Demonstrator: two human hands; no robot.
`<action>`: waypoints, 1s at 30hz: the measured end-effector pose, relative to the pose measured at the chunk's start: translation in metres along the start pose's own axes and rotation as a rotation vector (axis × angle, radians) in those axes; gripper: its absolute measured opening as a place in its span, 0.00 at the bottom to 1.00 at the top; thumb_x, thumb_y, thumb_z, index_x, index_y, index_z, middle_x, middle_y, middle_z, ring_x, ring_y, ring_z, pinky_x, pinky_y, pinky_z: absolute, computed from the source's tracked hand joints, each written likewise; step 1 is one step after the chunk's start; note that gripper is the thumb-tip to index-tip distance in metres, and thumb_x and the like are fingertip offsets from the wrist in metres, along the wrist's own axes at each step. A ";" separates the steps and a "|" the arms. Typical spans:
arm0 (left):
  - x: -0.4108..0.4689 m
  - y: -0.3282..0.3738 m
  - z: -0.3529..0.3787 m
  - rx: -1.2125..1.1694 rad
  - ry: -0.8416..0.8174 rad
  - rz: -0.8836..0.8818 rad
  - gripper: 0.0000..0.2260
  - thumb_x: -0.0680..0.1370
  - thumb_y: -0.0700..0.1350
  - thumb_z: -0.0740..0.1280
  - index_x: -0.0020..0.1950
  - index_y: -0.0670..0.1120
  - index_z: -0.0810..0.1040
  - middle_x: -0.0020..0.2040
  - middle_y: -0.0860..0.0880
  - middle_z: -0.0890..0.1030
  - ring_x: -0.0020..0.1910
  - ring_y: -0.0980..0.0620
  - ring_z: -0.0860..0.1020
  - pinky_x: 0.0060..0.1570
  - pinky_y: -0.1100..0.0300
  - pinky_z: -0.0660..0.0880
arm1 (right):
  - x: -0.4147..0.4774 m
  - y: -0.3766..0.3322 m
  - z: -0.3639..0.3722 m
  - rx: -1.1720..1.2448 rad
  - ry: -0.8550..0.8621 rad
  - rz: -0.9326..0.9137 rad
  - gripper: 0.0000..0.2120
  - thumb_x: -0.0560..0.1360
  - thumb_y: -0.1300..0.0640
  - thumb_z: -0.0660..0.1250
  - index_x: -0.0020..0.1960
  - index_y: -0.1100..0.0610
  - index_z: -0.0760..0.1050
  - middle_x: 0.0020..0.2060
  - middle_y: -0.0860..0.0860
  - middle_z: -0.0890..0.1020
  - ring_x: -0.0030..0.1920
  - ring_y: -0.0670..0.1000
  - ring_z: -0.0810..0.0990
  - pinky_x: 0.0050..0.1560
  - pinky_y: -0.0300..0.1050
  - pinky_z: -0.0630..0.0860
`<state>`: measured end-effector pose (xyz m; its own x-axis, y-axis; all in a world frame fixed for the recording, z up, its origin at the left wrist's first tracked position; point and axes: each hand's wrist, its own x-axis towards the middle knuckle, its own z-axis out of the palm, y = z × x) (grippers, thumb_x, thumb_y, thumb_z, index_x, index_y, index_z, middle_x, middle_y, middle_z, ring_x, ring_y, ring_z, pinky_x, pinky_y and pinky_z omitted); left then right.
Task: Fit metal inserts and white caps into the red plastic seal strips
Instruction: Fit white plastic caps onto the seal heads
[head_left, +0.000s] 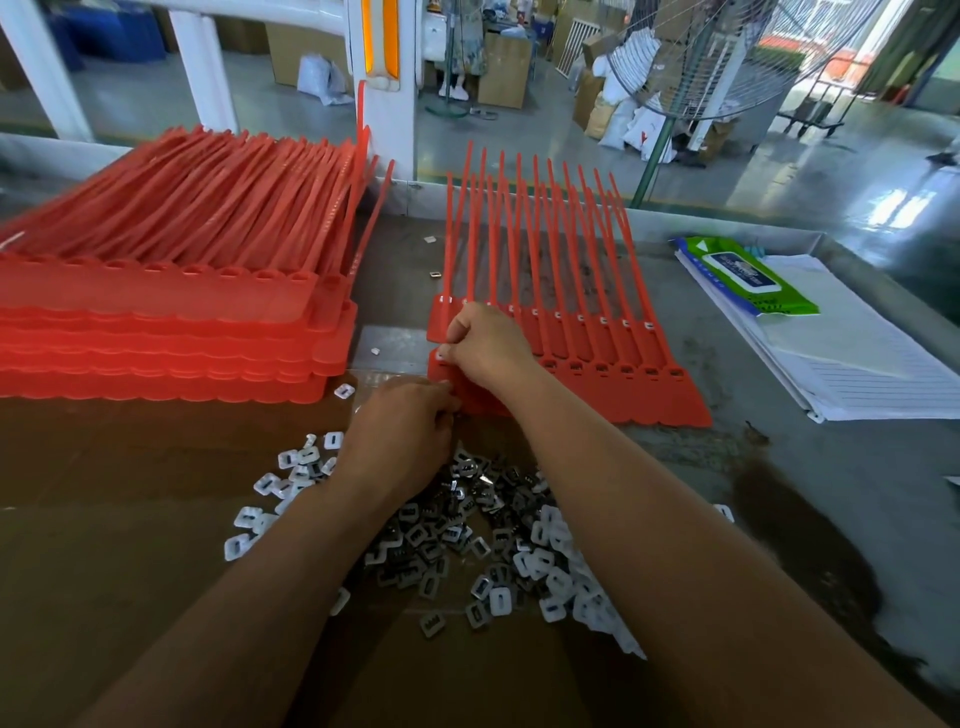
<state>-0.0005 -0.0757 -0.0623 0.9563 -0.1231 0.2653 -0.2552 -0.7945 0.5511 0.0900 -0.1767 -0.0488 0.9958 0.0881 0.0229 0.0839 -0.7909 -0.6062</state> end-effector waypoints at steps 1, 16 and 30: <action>0.000 0.000 0.000 -0.001 0.001 -0.001 0.11 0.73 0.37 0.63 0.51 0.43 0.81 0.54 0.45 0.80 0.55 0.46 0.76 0.53 0.50 0.73 | -0.001 0.001 -0.001 0.024 -0.012 -0.002 0.11 0.73 0.61 0.66 0.36 0.51 0.69 0.48 0.51 0.79 0.49 0.50 0.74 0.48 0.43 0.69; 0.002 0.002 -0.001 0.022 -0.024 0.006 0.12 0.74 0.37 0.62 0.54 0.43 0.80 0.59 0.47 0.78 0.60 0.51 0.74 0.59 0.62 0.65 | -0.086 0.026 -0.073 0.047 -0.274 -0.125 0.04 0.73 0.58 0.67 0.42 0.49 0.75 0.41 0.44 0.79 0.42 0.41 0.78 0.46 0.34 0.73; 0.003 0.004 -0.002 0.042 -0.040 -0.002 0.12 0.75 0.37 0.61 0.56 0.42 0.79 0.61 0.48 0.77 0.61 0.52 0.73 0.61 0.64 0.62 | -0.115 0.059 -0.088 -0.156 -0.345 -0.081 0.06 0.70 0.60 0.72 0.43 0.50 0.79 0.34 0.40 0.78 0.33 0.35 0.75 0.34 0.23 0.69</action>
<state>0.0008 -0.0779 -0.0579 0.9619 -0.1452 0.2318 -0.2483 -0.8188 0.5175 -0.0166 -0.2871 -0.0176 0.9178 0.3313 -0.2190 0.1925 -0.8535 -0.4842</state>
